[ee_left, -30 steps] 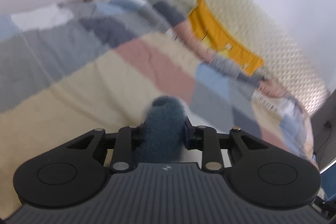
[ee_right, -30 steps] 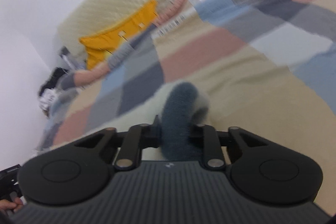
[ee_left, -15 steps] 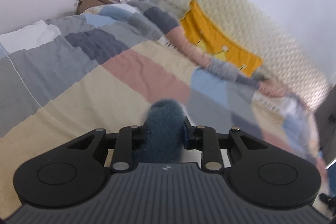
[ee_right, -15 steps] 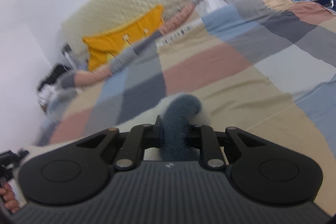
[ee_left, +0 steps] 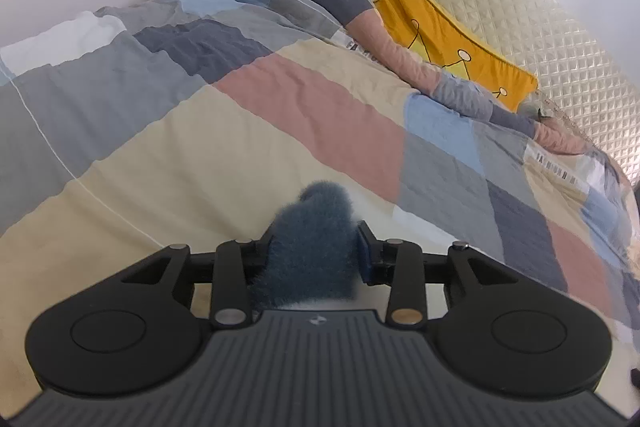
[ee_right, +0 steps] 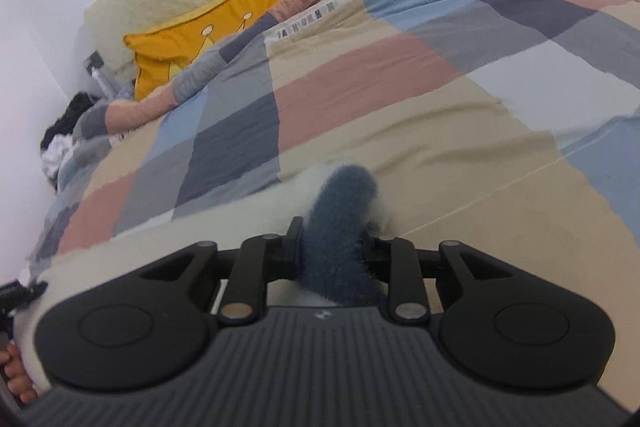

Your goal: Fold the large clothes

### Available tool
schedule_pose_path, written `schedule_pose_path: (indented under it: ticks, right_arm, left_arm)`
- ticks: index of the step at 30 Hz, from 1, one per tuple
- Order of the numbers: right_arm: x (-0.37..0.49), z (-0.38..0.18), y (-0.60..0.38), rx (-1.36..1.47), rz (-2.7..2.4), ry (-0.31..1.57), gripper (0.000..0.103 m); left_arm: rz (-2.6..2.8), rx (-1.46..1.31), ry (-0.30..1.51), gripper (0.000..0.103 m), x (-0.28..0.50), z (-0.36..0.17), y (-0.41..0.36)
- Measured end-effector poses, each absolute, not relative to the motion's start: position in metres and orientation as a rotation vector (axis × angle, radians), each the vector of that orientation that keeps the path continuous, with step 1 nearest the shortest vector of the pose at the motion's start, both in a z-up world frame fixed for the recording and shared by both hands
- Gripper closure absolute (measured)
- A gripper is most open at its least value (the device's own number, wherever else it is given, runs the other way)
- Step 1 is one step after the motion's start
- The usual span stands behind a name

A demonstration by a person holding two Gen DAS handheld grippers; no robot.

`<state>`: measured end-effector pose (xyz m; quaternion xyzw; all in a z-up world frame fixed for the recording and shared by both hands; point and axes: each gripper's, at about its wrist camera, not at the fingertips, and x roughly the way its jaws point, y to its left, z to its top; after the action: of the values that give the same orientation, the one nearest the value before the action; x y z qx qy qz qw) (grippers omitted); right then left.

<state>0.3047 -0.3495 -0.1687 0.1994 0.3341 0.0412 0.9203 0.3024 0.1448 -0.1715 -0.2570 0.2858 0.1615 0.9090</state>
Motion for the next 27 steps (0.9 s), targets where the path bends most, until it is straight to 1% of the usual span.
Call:
schedule_pose_path:
  ticks: [1, 2, 3, 4, 5, 6, 12, 15, 21, 27]
  right_arm:
    - [0.303, -0.168, -0.35, 0.425, 0.078, 0.686, 0.073]
    - [0.301, -0.166, -0.35, 0.436, 0.067, 0.686, 0.068]
    - [0.299, -0.164, -0.35, 0.437, 0.055, 0.684, 0.063]
    - [0.296, -0.162, -0.349, 0.428, 0.044, 0.678, 0.054]
    - [0.291, -0.158, -0.347, 0.41, 0.032, 0.664, 0.048]
    - [0.288, -0.154, -0.345, 0.389, 0.025, 0.649, 0.045]
    - [0.259, -0.129, -0.334, 0.285, 0.034, 0.52, 0.045]
    - [0.244, -0.12, -0.324, 0.245, 0.078, 0.474, 0.045]
    - [0.232, -0.122, -0.293, 0.174, 0.209, 0.494, 0.045]
    - [0.249, -0.13, -0.27, 0.128, 0.256, 0.528, 0.046]
  left_arm:
    - [0.337, -0.541, 0.596, 0.054, 0.301, -0.169, 0.146]
    - [0.349, -0.541, 0.61, 0.048, 0.298, -0.166, 0.147]
    - [0.364, -0.539, 0.623, 0.044, 0.295, -0.161, 0.147]
    - [0.365, -0.54, 0.615, 0.044, 0.29, -0.157, 0.147]
    - [0.364, -0.537, 0.597, 0.043, 0.284, -0.152, 0.147]
    - [0.369, -0.527, 0.586, 0.043, 0.277, -0.147, 0.145]
    - [0.345, -0.36, 0.508, 0.043, 0.242, -0.114, 0.119]
    - [0.26, -0.344, 0.492, 0.043, 0.233, -0.105, 0.104]
    - [0.137, -0.296, 0.519, 0.043, 0.239, -0.111, 0.072]
    - [0.107, -0.234, 0.548, 0.043, 0.273, -0.122, 0.064]
